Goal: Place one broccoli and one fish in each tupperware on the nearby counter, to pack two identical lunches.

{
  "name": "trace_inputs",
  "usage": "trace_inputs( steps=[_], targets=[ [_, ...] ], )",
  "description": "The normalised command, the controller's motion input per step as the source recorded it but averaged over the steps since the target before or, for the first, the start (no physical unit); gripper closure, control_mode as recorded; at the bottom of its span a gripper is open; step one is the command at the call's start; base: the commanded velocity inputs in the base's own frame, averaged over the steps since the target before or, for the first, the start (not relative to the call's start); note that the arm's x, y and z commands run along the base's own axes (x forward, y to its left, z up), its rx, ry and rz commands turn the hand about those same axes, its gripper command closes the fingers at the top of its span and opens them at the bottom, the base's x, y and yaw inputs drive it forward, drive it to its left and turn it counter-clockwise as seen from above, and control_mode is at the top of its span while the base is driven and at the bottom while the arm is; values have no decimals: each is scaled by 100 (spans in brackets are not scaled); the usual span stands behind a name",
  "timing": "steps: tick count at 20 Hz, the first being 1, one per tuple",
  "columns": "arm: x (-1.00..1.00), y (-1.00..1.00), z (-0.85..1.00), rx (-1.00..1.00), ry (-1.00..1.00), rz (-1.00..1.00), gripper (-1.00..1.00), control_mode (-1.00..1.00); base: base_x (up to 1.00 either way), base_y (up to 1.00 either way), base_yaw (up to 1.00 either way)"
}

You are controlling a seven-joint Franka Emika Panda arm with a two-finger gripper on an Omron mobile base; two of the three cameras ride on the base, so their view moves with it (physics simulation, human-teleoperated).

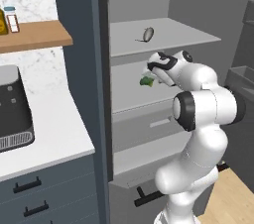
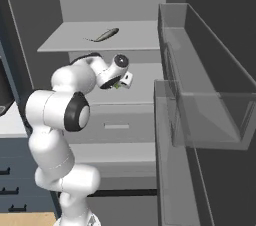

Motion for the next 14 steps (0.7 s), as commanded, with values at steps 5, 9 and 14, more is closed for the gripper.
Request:
trace_inputs(
  steps=[5, 9, 14],
  targets=[
    [20, 0, -5, 0, 0, 0, -100, -100, 0, 0, 0],
    [8, 0, -26, 0, 0, 0, -100, -100, 0, 0, 0],
    [18, 0, -15, 0, 0, 0, -100, -100, 0, 0, 0]
  ],
)
